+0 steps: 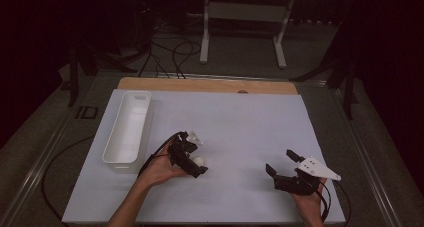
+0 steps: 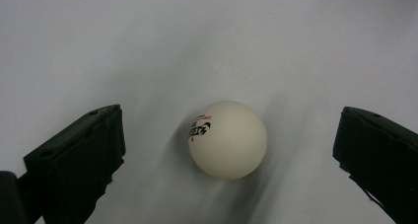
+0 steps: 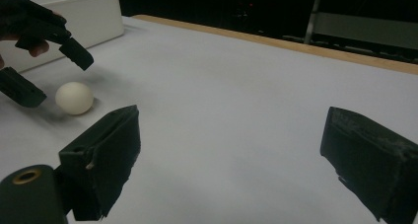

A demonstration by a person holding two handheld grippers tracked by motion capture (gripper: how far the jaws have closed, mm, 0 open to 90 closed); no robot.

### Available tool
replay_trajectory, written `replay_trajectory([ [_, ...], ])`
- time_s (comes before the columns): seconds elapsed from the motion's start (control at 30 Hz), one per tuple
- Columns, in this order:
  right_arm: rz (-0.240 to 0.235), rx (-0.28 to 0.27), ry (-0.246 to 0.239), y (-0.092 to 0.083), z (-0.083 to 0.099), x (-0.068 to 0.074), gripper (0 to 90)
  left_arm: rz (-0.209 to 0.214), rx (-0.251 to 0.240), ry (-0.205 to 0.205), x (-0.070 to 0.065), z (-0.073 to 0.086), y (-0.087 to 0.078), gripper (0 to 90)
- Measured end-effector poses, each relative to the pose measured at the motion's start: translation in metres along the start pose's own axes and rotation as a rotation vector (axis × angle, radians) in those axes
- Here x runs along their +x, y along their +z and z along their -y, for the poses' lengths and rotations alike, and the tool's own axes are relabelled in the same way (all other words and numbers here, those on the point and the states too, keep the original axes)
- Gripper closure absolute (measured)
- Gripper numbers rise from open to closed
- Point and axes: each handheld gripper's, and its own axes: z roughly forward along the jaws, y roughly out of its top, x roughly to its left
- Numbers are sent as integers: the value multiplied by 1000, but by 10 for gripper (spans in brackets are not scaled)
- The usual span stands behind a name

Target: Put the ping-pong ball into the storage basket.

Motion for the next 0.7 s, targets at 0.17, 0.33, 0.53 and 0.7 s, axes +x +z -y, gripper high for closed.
replay_trajectory([
  [0.17,0,0,1,0,0,0,79,0,3,-5,1,0,2,0],
  [0.33,-1,0,-1,0,0,0,79,-2,14,-10,2,0,5,0],
  [0.53,0,0,0,0,0,0,79,-2,23,-18,4,0,8,0],
  [0.7,0,0,2,0,0,0,79,-5,41,-17,4,0,12,1],
])
